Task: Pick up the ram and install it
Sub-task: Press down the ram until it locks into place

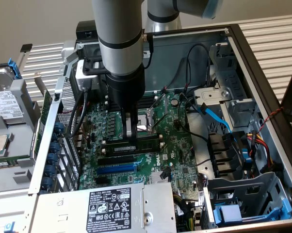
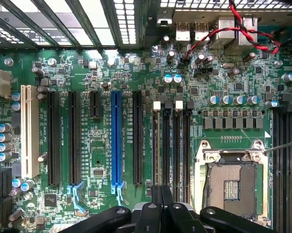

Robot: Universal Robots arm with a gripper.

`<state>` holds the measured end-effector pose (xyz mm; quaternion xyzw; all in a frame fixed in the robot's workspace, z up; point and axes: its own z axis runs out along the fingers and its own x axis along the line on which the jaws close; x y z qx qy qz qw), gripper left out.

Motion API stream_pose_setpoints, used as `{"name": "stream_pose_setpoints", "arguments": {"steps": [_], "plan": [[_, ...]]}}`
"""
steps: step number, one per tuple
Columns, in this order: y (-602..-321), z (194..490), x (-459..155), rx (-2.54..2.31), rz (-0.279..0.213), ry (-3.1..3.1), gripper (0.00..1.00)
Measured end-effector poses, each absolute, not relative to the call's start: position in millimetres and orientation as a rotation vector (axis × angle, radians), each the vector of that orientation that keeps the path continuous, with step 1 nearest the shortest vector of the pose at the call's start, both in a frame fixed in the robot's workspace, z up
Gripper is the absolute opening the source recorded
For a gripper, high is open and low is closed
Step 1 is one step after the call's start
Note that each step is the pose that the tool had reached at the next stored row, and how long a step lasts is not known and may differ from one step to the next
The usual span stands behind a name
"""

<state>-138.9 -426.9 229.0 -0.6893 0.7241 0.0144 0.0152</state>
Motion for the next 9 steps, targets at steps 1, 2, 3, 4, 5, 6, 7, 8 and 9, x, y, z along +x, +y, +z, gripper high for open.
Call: {"name": "stream_pose_setpoints", "arguments": {"steps": [1, 2, 3, 4, 5, 6, 7, 8, 9], "plan": [[-427.0, 228.9, -138.9, -2.145, 0.045, 2.253, 0.12], [-427.1, 228.7, -139.0, -2.144, 0.046, 2.253, 0.12], [-427.2, 228.6, -139.1, -2.144, 0.047, 2.252, 0.12], [-427.4, 228.2, -139.1, -2.143, 0.048, 2.252, 0.12], [-427.4, 228.1, -139.1, -2.143, 0.048, 2.251, 0.12], [-427.6, 228.0, -139.2, -2.143, 0.048, 2.251, 0.12], [-427.7, 227.9, -139.2, -2.143, 0.048, 2.251, 0.12], [-427.8, 227.7, -139.3, -2.143, 0.049, 2.251, 0.12], [-427.9, 227.5, -139.3, -2.143, 0.049, 2.251, 0.12]]}}
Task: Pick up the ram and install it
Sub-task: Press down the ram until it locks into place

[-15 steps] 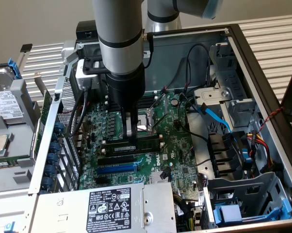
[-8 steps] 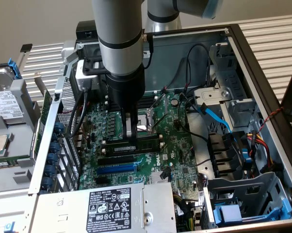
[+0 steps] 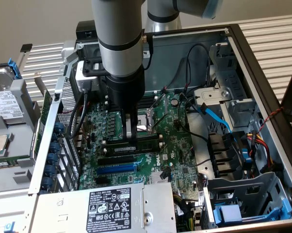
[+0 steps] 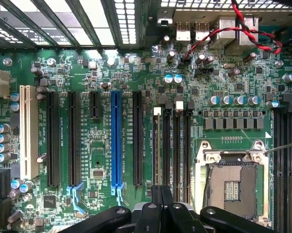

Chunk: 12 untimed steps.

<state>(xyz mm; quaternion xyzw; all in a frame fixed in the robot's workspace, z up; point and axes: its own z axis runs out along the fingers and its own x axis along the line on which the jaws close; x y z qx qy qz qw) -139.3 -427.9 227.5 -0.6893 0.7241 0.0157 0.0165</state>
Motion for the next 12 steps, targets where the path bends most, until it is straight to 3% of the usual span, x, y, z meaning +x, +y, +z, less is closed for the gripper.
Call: {"name": "stream_pose_setpoints", "arguments": {"steps": [12], "plan": [[-427.9, 227.6, -139.5, -2.142, 0.051, 2.250, 0.12]]}}
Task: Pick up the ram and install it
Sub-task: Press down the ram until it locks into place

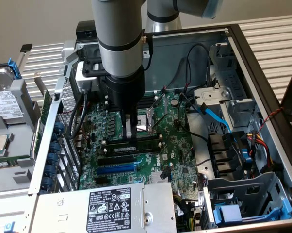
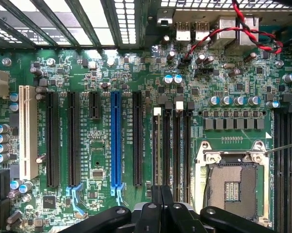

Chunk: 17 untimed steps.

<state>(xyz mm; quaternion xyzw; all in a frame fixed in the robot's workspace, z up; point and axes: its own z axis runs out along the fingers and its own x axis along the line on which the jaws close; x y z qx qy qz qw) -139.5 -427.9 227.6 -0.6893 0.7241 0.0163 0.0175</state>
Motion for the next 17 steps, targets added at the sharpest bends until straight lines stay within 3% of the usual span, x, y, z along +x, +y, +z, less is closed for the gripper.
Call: {"name": "stream_pose_setpoints", "arguments": {"steps": [9, 17], "plan": [[-428.0, 251.6, -139.5, -2.142, 0.051, 2.250, 0.12], [-428.0, 252.7, -139.5, -2.142, 0.051, 2.250, 0.12]]}}
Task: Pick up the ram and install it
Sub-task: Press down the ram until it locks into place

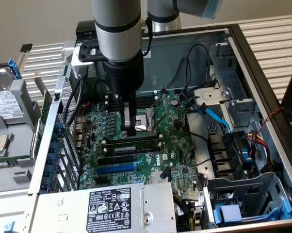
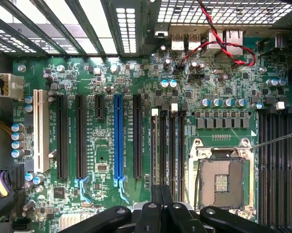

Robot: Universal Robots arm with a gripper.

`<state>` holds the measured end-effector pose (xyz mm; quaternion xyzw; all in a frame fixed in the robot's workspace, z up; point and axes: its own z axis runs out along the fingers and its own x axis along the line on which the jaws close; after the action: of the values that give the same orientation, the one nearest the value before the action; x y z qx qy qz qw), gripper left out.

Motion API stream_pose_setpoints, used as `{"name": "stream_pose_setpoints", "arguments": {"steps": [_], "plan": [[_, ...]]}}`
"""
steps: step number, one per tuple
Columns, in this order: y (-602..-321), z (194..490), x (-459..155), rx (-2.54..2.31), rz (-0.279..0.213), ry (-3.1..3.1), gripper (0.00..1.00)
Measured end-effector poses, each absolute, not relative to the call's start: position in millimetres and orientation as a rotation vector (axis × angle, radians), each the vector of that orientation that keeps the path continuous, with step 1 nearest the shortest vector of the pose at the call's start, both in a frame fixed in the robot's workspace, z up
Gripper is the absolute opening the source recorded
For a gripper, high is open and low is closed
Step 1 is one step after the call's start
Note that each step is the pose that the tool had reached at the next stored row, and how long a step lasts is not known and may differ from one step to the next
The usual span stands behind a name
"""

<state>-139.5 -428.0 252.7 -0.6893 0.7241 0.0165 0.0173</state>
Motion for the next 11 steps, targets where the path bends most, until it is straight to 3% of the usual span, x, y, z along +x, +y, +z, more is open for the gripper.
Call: {"name": "stream_pose_setpoints", "arguments": {"steps": [11], "plan": [[-428.0, 252.7, -139.5, -2.114, 0.051, 2.276, 0.12]]}}
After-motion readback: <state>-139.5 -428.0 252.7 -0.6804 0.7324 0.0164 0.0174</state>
